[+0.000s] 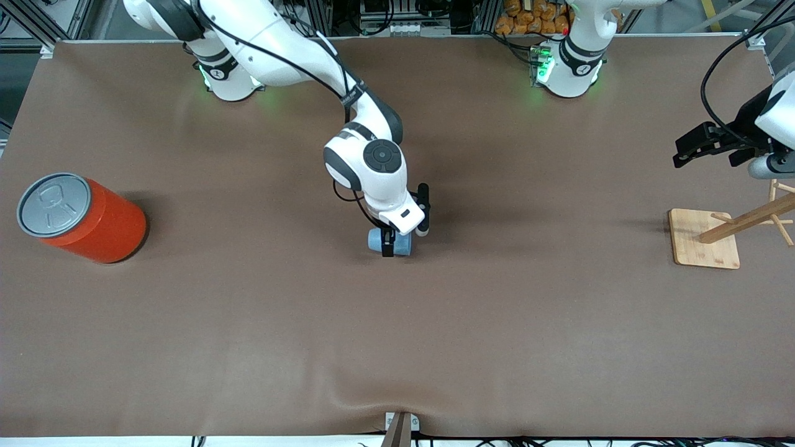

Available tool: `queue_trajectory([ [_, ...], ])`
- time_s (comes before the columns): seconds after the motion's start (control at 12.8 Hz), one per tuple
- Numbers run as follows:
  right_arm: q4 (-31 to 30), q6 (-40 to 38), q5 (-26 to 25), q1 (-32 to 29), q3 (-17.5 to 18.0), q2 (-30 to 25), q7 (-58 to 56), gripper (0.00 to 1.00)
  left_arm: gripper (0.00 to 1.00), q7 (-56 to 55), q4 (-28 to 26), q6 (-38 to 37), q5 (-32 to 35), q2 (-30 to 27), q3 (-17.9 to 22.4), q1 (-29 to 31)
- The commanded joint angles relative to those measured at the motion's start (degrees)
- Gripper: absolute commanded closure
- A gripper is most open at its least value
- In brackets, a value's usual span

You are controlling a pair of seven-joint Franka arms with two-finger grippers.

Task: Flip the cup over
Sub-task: 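Lower the cup onto its side and open the right gripper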

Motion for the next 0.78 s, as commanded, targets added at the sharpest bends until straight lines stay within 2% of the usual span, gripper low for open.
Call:
queue_trajectory([
  [0.0,-0.9,-7.4,0.5,-0.6,0.6,-6.6,10.4,0.00,0.00,0.8,0.8,-0.9,-1.0,0.2,-0.1,0.5],
  [0.23,-1.0,-16.1,0.5,-4.8,0.2,-14.4,16.7,0.00,0.00,0.8,1.0,-0.9,-1.8,0.2,-0.1,0.5],
  [0.55,-1.0,-21.9,1.2,-14.6,0.1,-22.3,28.2,0.00,0.00,0.9,1.1,-0.8,-9.9,2.9,-0.1,0.2],
  [0.7,-1.0,-24.7,4.5,-20.8,0.2,-24.8,32.8,0.00,0.00,0.9,0.9,-0.6,-17.4,6.1,-0.1,0.2],
])
